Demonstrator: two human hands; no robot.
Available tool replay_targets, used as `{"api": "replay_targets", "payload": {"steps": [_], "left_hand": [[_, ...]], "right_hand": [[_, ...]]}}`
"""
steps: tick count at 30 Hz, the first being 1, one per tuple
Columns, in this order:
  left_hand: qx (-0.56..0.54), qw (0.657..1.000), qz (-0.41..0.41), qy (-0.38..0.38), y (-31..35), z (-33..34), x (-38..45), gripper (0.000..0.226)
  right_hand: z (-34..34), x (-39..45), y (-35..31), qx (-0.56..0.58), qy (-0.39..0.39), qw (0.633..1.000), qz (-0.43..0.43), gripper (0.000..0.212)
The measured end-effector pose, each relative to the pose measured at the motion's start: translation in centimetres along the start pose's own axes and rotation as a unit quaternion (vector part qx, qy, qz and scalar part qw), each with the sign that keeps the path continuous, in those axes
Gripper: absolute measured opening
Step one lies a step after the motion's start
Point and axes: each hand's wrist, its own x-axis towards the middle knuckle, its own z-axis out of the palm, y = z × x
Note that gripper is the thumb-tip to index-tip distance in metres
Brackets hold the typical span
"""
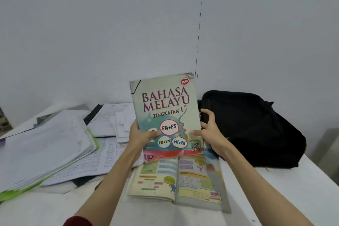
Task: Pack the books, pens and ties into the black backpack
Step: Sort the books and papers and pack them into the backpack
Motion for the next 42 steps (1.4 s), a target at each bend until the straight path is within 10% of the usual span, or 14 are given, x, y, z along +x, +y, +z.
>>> {"api": "replay_targets", "payload": {"steps": [6,13,17,20,25,28,32,40,42], "left_hand": [[0.031,0.996,-0.021,-0.082,-1.7,-0.8,-0.2,0.022],[0.092,0.995,0.035,-0.019,0.1,0.7,-0.1,0.016],[0.247,0.960,0.124,-0.044,3.9,2.2,0.0,0.019],[0.352,0.905,0.213,-0.107,7.2,3.7,0.2,0.020],[0.471,0.791,0.333,-0.204,11.1,9.3,1.0,0.027],[0.485,0.761,0.384,-0.196,11.5,14.3,1.7,0.031],[0.342,0.805,0.468,-0.131,9.2,20.7,1.7,0.028],[0.529,0.626,0.450,-0.354,-2.5,24.1,-1.1,0.067],[0.556,0.629,0.393,-0.375,-4.4,24.6,-0.3,0.060]], "right_hand": [[1.2,0.0,2.1,-0.030,0.010,0.999,-0.010,0.038],[0.5,-0.1,-2.1,-0.046,0.147,0.977,-0.146,0.076],[-3.9,-0.1,-6.4,-0.299,0.195,0.912,-0.203,0.103],[-6.8,-0.7,-8.5,-0.386,0.084,0.905,-0.155,0.068],[-11.4,-2.8,-7.7,-0.248,-0.059,0.967,-0.033,0.034],[-14.1,-4.3,-6.7,-0.105,0.022,0.994,-0.036,0.023],[-19.2,-6.2,-5.5,-0.036,0.149,0.988,-0.031,0.021],[-29.9,-7.7,-0.9,0.140,0.321,0.937,-0.015,0.025],[-31.4,-7.4,-0.2,0.158,0.322,0.933,-0.010,0.030]]}}
